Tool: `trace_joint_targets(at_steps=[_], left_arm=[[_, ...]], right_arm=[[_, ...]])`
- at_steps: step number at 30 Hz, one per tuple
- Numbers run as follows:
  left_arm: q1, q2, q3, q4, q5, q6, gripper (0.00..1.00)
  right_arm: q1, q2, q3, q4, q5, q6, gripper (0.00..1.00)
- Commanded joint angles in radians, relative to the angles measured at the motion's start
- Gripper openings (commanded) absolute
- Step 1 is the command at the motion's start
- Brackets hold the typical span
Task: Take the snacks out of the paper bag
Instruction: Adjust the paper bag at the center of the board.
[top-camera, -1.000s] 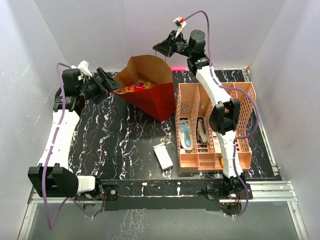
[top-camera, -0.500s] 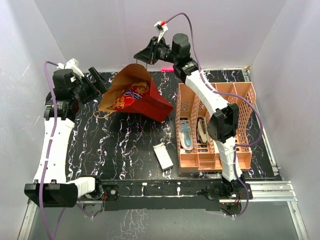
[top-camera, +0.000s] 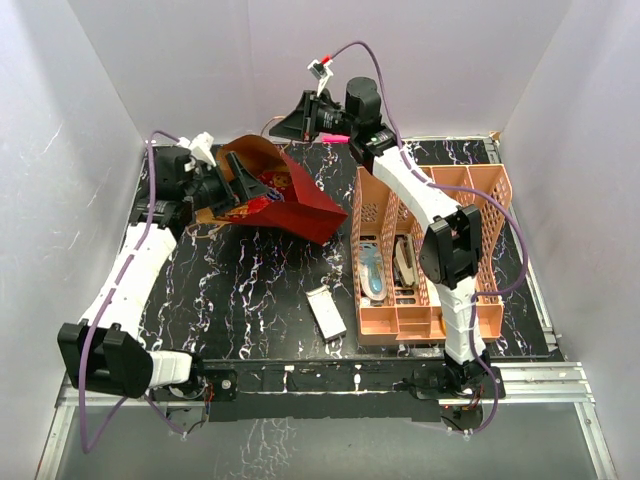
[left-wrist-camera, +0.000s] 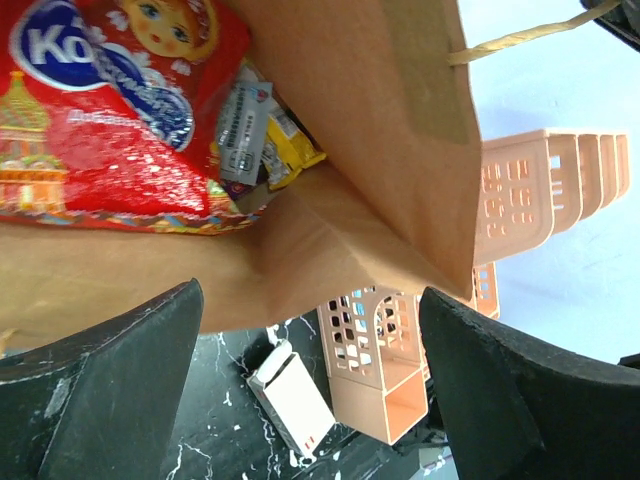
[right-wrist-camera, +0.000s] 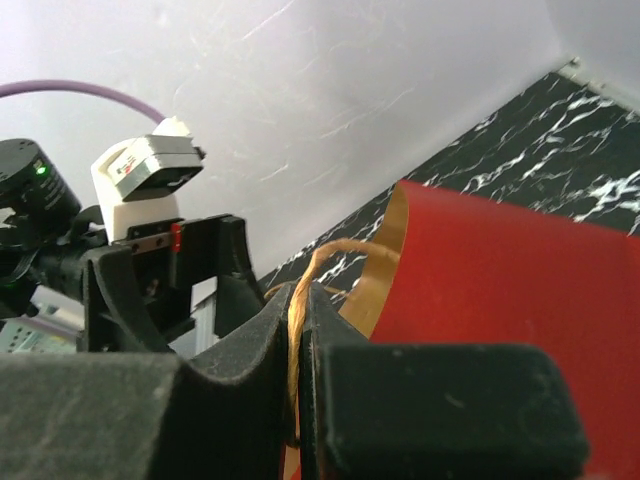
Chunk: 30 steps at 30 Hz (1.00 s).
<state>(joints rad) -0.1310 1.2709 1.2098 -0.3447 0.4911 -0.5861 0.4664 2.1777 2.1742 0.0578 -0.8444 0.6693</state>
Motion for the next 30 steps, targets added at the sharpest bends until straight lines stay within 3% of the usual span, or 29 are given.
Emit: trace_joint_targets(at_steps=[1,16,24,30], left_arm=[[-0.07,0.028,-0.002,0.061,0.005,-0.001,0.85],[-0.209,0.016,-0.127,0.118,-0.029,-0.031,0.58],[-0.304,-0.034,-0.164,0.129,-0.035,-0.079,0.56],[-0.351,-0.103,-0.189,0.069,-0.11,-0.038,0.66]], right_arm=[[0.021,-0.1,-0.041,0.058,-0.088,0.034,0.08],[0.048,-0.193,-0.162,0.011,-0.132,0.001,0.08],[0.069,-0.18,-0.157,-0.038,-0.327,-0.131,0.08],[0.094,-0.248,-0.255,-0.097,-0.26,-0.203,0.08]])
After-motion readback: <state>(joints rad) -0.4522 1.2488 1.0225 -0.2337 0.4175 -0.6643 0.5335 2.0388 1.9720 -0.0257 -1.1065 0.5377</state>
